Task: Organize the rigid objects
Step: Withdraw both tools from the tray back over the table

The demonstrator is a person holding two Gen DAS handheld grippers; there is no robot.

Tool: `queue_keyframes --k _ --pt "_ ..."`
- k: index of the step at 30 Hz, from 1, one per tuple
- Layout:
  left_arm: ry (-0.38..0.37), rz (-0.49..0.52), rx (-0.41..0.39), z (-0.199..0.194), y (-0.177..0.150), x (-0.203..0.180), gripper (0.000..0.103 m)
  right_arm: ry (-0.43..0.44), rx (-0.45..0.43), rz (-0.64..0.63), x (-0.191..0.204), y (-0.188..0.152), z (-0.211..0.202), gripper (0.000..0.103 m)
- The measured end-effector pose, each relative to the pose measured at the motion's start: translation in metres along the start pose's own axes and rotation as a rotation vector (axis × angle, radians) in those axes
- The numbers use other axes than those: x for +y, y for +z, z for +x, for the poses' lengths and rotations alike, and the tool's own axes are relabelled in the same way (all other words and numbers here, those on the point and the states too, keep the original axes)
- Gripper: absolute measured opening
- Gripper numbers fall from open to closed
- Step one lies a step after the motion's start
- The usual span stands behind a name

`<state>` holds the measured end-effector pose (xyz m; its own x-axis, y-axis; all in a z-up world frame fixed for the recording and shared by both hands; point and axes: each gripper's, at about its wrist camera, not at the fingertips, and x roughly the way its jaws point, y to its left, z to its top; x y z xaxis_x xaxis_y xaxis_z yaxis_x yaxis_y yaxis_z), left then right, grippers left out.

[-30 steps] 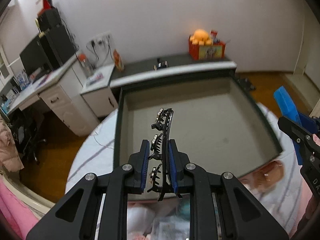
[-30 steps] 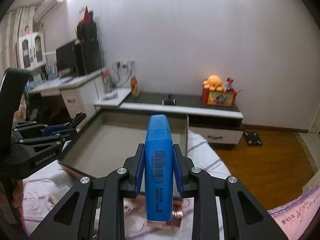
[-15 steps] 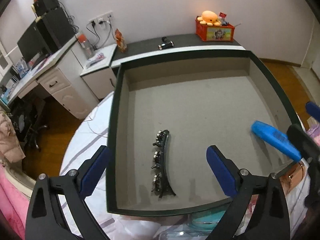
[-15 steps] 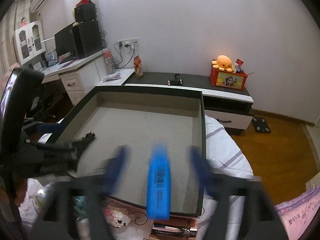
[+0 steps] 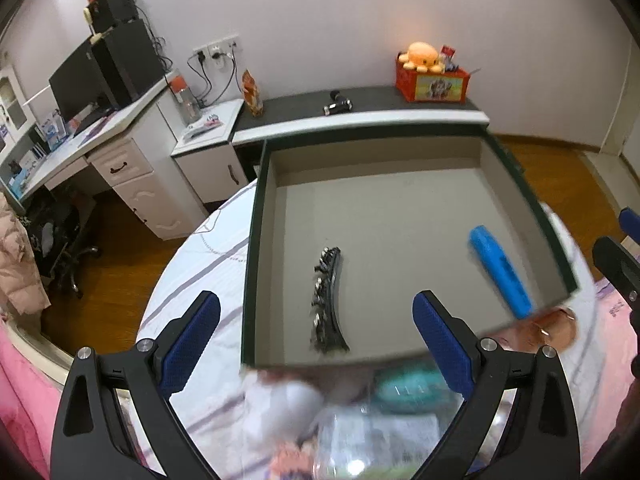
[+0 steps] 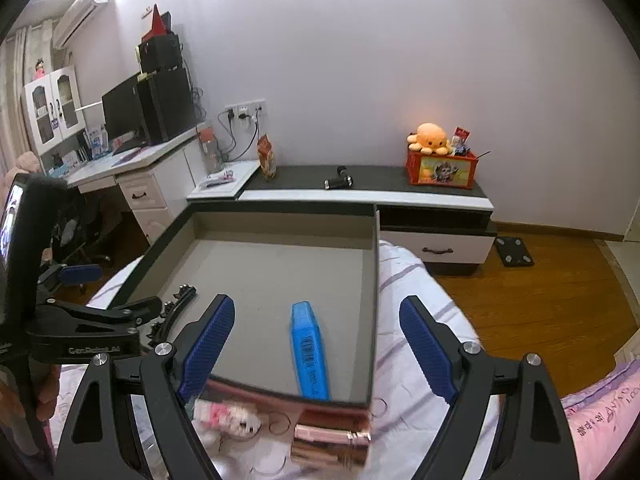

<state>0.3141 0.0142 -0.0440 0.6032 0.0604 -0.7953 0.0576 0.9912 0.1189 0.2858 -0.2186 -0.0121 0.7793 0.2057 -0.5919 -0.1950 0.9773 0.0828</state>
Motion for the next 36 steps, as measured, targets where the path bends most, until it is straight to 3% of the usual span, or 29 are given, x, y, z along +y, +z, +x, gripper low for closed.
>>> queue_keyframes --k 15,20,24,36 --pt "-0.034 -0.024 -0.257 -0.159 -0.108 0.000 0.101 -0.038 -0.153 -0.018 0.029 -0.064 -0.154 0.086" --pt "0.019 -0.031 -0.368 -0.199 -0.155 -0.002 0.103 -0.075 -0.200 -0.051 0.044 -0.093 -0.190 0.086" --pt "0.048 -0.037 -0.423 -0.214 -0.183 -0.004 0.103 -0.146 -0.265 -0.041 0.055 -0.111 -0.215 0.086" --pt "-0.059 -0.086 -0.507 -0.229 -0.207 -0.009 0.103 -0.188 -0.367 -0.040 0.072 -0.131 -0.249 0.086"
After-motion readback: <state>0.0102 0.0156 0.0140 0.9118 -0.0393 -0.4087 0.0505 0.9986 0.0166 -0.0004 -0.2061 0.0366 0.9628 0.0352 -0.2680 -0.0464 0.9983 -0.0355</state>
